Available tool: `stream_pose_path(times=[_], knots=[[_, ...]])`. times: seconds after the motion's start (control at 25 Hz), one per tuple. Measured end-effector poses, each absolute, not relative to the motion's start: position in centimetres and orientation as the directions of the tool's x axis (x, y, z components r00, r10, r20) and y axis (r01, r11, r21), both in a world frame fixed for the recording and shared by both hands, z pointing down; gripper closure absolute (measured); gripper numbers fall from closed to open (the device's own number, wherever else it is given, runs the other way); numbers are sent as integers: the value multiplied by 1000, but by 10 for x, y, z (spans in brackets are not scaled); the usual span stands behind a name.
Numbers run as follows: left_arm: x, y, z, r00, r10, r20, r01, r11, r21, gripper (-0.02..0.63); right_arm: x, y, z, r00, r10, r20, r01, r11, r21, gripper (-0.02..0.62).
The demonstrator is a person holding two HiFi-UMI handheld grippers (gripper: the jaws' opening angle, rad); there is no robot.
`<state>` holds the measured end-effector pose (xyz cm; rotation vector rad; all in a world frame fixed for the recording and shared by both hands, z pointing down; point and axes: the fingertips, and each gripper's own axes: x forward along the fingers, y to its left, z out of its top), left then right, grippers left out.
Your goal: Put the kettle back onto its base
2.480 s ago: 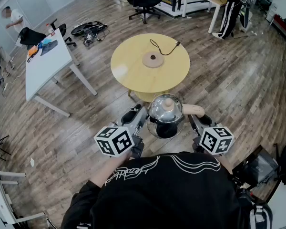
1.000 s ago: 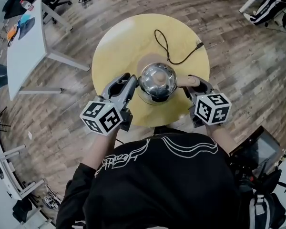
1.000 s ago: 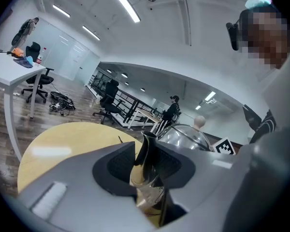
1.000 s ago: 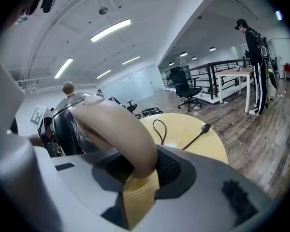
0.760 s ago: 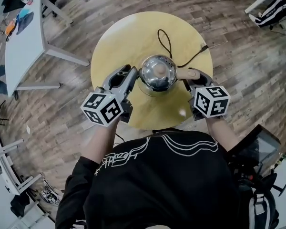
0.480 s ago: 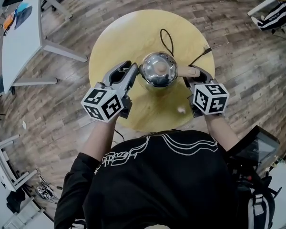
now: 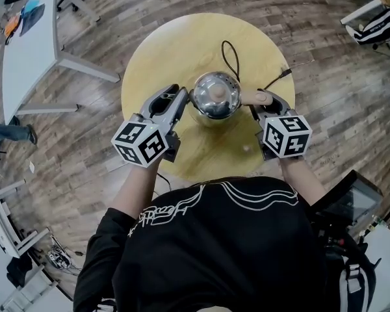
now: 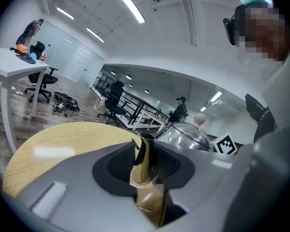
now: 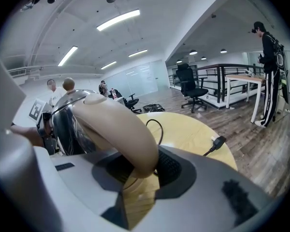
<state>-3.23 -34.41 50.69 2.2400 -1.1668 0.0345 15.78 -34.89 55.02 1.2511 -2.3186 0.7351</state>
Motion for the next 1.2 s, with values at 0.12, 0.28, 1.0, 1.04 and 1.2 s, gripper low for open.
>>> stream_pose_path(times=[0.12, 0.28, 1.0, 1.04, 1.2], knots=[[-32, -343, 508, 616, -736, 281, -749, -438, 496, 508, 158, -347, 553, -517, -639, 570, -850, 459, -256, 474], [-33, -344, 509, 613, -744, 268, -749, -439, 496, 508, 158, -346, 553, -511, -658, 553, -855, 456, -247, 474], [-71, -328, 488, 541, -800, 258, -773, -353, 527, 321, 177, -308, 533, -404, -727, 556, -915, 334, -227, 408], [-72, -321, 483, 546, -799, 253, -771, -362, 524, 321, 177, -301, 525, -397, -739, 544, -917, 332, -219, 408], [-64, -278, 456, 603, -770, 207, -736, -437, 517, 321, 166, -259, 482, -445, -763, 468, -896, 377, -236, 410]])
